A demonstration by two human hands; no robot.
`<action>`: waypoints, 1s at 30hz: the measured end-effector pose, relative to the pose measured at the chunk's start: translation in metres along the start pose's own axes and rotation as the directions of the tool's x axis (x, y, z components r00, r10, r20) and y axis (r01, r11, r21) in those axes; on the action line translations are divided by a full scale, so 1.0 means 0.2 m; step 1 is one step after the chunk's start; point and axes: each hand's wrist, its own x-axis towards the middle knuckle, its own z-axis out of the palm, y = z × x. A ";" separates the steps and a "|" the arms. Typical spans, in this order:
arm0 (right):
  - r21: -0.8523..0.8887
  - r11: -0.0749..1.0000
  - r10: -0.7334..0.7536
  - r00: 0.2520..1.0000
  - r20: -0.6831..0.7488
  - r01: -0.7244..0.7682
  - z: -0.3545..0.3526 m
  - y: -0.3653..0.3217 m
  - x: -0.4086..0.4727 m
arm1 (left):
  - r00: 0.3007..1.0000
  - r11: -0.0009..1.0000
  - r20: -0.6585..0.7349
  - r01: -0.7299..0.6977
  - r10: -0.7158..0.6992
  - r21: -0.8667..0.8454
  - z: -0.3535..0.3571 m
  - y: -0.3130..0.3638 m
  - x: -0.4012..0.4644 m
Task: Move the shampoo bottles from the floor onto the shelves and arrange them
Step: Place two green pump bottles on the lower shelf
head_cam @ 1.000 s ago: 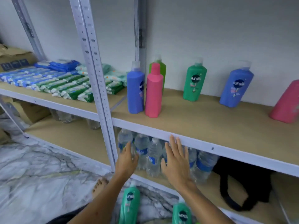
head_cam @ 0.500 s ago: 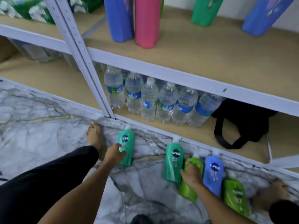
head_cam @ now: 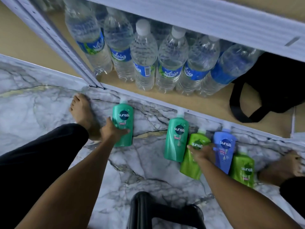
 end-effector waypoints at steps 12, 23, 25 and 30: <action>0.320 0.942 -0.161 0.974 0.158 0.103 0.02 0.17 0.02 | 0.986 0.924 0.154 0.115 -0.062 -0.365 0.16 0.00 -0.08; 0.368 0.878 -0.343 0.939 0.035 0.307 -0.12 0.19 -0.22 | 0.976 0.859 0.204 0.043 0.072 -0.509 0.20 0.00 -0.52; 0.385 0.835 -0.418 0.908 -0.024 0.394 -0.17 0.17 -0.28 | 0.973 0.835 0.172 -0.034 0.153 -0.549 0.15 0.05 -0.59; 0.521 0.621 -0.596 0.784 -0.173 0.586 -0.37 0.06 -0.53 | 0.912 0.707 0.073 -0.259 0.403 -0.658 -0.03 0.21 -0.81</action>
